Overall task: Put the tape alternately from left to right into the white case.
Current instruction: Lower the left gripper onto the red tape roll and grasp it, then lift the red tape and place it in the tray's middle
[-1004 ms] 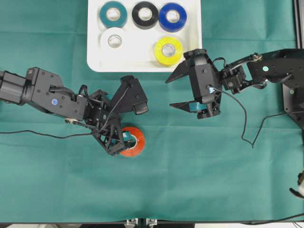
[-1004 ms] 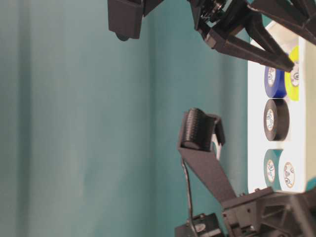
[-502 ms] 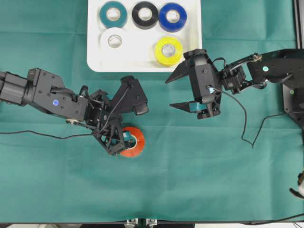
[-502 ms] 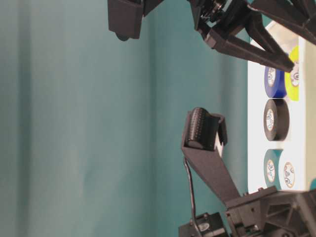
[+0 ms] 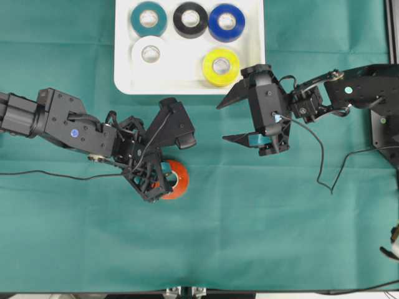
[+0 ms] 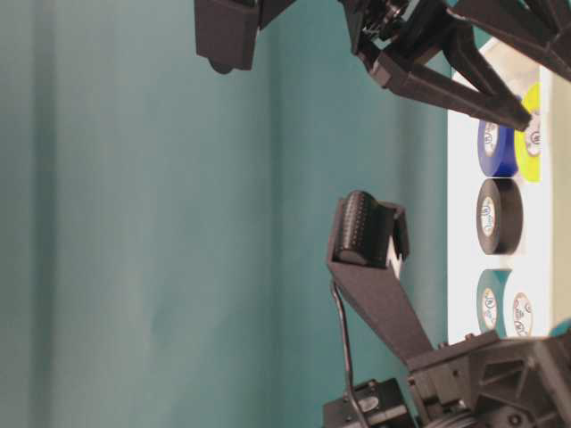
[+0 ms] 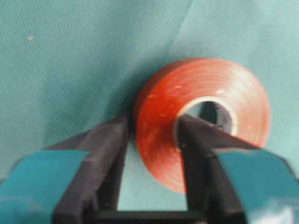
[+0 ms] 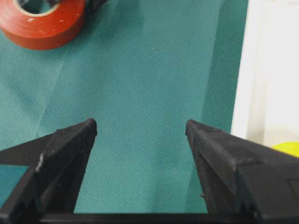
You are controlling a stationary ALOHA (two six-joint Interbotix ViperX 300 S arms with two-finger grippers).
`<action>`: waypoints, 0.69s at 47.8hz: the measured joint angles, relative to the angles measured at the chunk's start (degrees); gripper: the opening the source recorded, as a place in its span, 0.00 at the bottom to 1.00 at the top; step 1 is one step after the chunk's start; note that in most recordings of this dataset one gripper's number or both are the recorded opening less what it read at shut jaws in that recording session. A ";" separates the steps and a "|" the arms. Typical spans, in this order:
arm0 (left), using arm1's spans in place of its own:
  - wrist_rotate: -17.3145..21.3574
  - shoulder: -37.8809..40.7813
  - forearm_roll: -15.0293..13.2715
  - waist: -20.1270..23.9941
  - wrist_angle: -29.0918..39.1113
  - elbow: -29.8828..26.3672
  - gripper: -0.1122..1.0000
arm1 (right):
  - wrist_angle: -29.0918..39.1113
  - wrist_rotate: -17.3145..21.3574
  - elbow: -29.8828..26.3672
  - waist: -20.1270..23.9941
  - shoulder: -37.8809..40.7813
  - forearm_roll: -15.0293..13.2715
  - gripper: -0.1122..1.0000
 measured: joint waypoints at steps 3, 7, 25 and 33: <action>0.00 -0.09 0.09 0.00 -0.09 0.00 0.07 | 0.00 0.00 0.00 -0.09 0.00 0.00 0.85; 0.00 -0.09 0.00 -0.09 0.00 0.00 0.07 | 0.00 0.00 0.00 0.00 0.00 0.00 0.85; 0.00 -0.88 0.00 -0.09 0.79 0.09 0.07 | 0.00 0.00 0.00 -0.09 0.09 0.00 0.85; 0.09 -4.31 0.00 -0.44 3.08 0.09 0.07 | 0.00 0.00 0.00 -0.09 0.00 0.00 0.85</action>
